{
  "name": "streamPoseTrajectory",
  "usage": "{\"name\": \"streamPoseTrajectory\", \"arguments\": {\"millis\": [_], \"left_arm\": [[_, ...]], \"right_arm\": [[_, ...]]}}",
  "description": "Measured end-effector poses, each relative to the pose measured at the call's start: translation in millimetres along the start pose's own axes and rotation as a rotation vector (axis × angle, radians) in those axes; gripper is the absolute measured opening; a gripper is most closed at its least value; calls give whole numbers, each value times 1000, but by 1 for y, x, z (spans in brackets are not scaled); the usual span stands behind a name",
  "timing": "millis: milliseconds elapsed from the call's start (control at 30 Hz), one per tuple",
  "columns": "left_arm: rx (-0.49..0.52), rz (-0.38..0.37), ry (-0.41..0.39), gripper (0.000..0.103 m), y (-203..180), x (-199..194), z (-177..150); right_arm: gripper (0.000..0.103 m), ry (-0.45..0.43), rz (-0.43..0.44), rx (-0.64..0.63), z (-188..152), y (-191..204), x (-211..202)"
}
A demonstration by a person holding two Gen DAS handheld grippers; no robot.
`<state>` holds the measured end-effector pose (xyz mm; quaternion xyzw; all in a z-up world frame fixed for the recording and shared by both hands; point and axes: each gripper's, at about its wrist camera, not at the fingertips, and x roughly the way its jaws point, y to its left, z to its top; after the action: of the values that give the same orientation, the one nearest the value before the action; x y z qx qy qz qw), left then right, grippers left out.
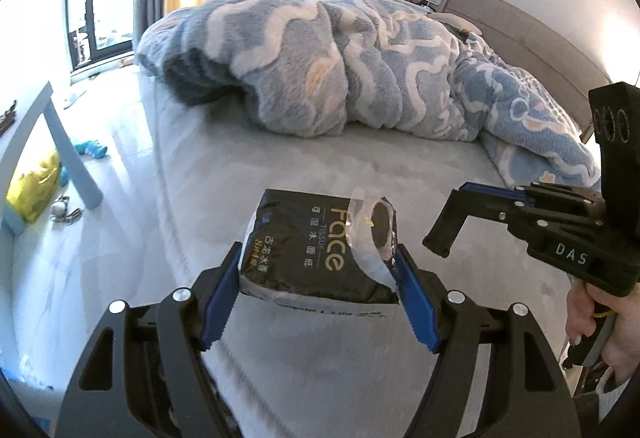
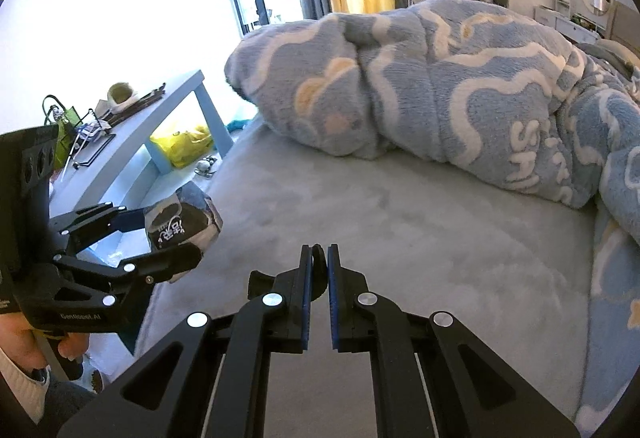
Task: Collect trash
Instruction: 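Carry the tissue package in the left tool over the black bin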
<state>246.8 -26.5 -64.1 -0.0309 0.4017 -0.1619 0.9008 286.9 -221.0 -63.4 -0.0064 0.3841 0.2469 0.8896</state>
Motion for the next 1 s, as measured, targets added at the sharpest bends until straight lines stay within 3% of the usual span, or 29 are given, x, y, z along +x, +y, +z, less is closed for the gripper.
{"name": "streamPoseTrajectory", "arguments": {"millis": [400,700,1000], "left_arm": [[-55,115,28,75,25,-40,-42],[-135,185,79,75,54,-48,-57],[-154,235,139,75,82,-47,-73]], "right_arm": [[7,-10,28,-22,-17,45,-11],[7,23,48,-67,-22,78,3],[7,39,92,-89,-16,111,19]]}}
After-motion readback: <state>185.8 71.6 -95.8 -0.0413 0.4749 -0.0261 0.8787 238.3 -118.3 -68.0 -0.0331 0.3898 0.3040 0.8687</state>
